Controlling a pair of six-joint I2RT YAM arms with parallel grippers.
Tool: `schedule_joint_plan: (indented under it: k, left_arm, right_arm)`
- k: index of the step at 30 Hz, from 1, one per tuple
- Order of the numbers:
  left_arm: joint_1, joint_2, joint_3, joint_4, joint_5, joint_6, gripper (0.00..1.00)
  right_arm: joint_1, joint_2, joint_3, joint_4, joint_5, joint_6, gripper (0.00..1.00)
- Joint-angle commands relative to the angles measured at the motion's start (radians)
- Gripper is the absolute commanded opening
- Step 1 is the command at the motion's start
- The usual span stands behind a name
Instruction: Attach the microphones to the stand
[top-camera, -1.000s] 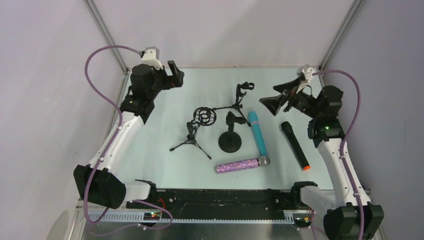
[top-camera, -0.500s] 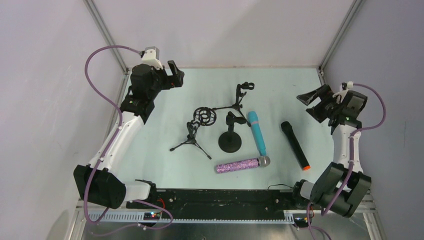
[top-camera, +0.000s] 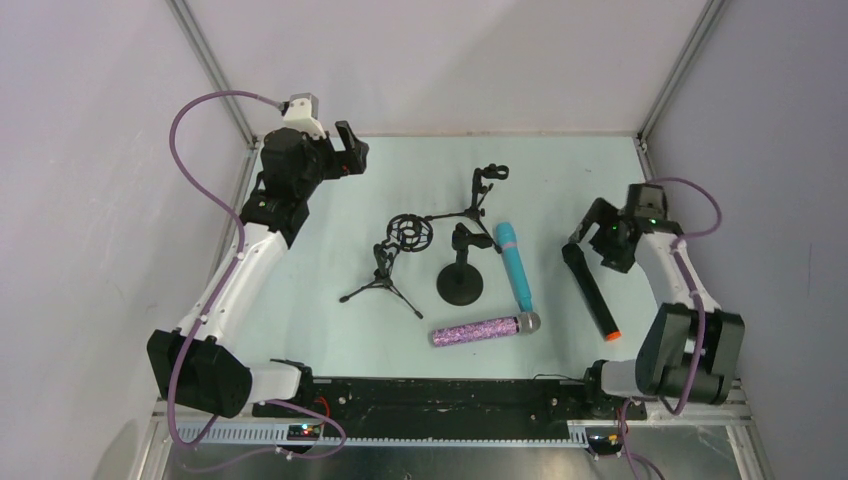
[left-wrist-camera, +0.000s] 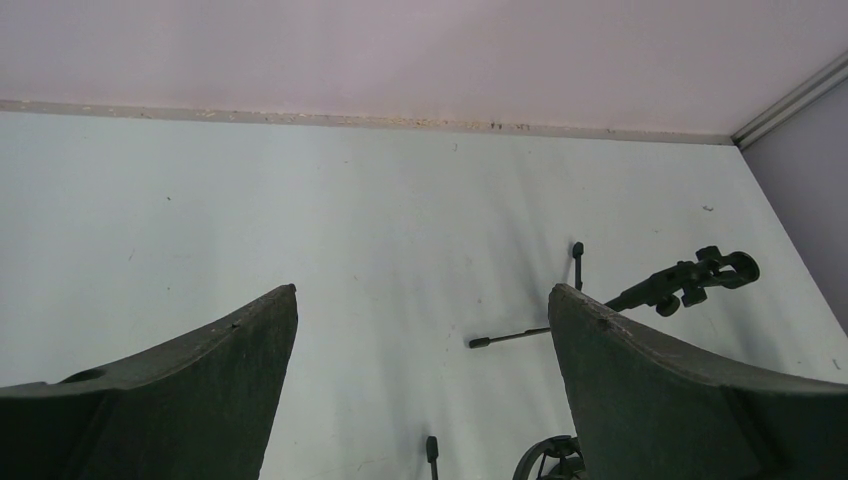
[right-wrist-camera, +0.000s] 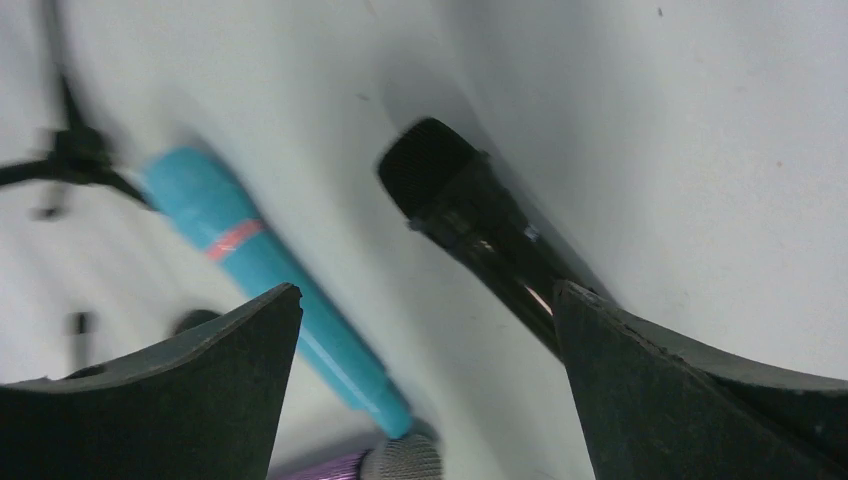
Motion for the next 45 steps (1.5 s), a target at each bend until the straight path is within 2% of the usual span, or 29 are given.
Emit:
schedule_joint_plan:
  k: [1, 4, 10, 13, 14, 15, 16, 18, 21, 24, 27, 30, 34, 35, 37, 45]
  left_arm:
    - [-0.005, -0.028, 0.0, 0.033, 0.022, -0.021, 0.98]
    - [-0.004, -0.029, 0.0, 0.035, 0.022, -0.021, 0.98]
    - [-0.005, -0.032, 0.0, 0.035, 0.021, -0.019, 0.98]
    - [-0.006, -0.032, 0.0, 0.035, 0.021, -0.019, 0.98]
    - [-0.006, -0.033, 0.0, 0.034, 0.021, -0.018, 0.98]
    - [-0.006, -0.032, 0.0, 0.034, 0.021, -0.018, 0.98]
    - [-0.006, -0.033, 0.0, 0.034, 0.021, -0.019, 0.98]
    - [-0.005, -0.034, 0.0, 0.035, 0.022, -0.018, 0.98]
    - [-0.005, -0.037, 0.0, 0.035, 0.019, -0.015, 0.98]
    - [-0.005, -0.039, 0.0, 0.035, 0.016, -0.015, 0.98]
    - [-0.005, -0.039, 0.0, 0.035, 0.021, -0.014, 0.98]
    - [-0.006, -0.038, 0.0, 0.035, 0.019, -0.015, 0.98]
    - [-0.005, -0.037, -0.002, 0.035, 0.018, -0.014, 0.98]
    - [-0.005, -0.038, -0.001, 0.034, 0.015, -0.011, 0.98]
    - [-0.004, -0.039, -0.001, 0.034, 0.014, -0.012, 0.98]
    - [-0.004, -0.043, -0.001, 0.034, 0.015, -0.01, 0.98]
  right_arm:
    - [0.096, 0.109, 0.061, -0.127, 0.279, -0.105, 0.99]
    - [0.14, 0.2, 0.081, -0.149, 0.356, -0.127, 0.99]
    - [0.183, 0.316, 0.111, -0.147, 0.349, -0.132, 0.97]
    - [0.191, 0.355, 0.127, -0.152, 0.297, -0.138, 0.82]
    - [0.191, 0.371, 0.131, -0.155, 0.285, -0.137, 0.74]
    - [0.195, 0.382, 0.137, -0.155, 0.266, -0.135, 0.7]
    - [0.196, 0.387, 0.141, -0.155, 0.259, -0.123, 0.6]
    - [0.196, 0.389, 0.148, -0.146, 0.23, -0.098, 0.5]
    - [0.19, 0.378, 0.155, -0.123, 0.154, -0.06, 0.4]
    - [0.173, 0.379, 0.168, -0.118, 0.111, -0.029, 0.37]
    - [0.164, 0.378, 0.175, -0.115, 0.104, -0.03, 0.39]
    - [0.177, 0.379, 0.186, -0.132, 0.128, -0.064, 0.48]
    - [0.235, 0.35, 0.191, -0.158, 0.257, -0.113, 0.71]
    - [0.265, 0.341, 0.192, -0.161, 0.283, -0.124, 0.8]
    - [0.296, 0.312, 0.191, -0.171, 0.339, -0.13, 0.89]
    - [0.31, 0.178, 0.172, -0.178, 0.385, -0.081, 0.99]
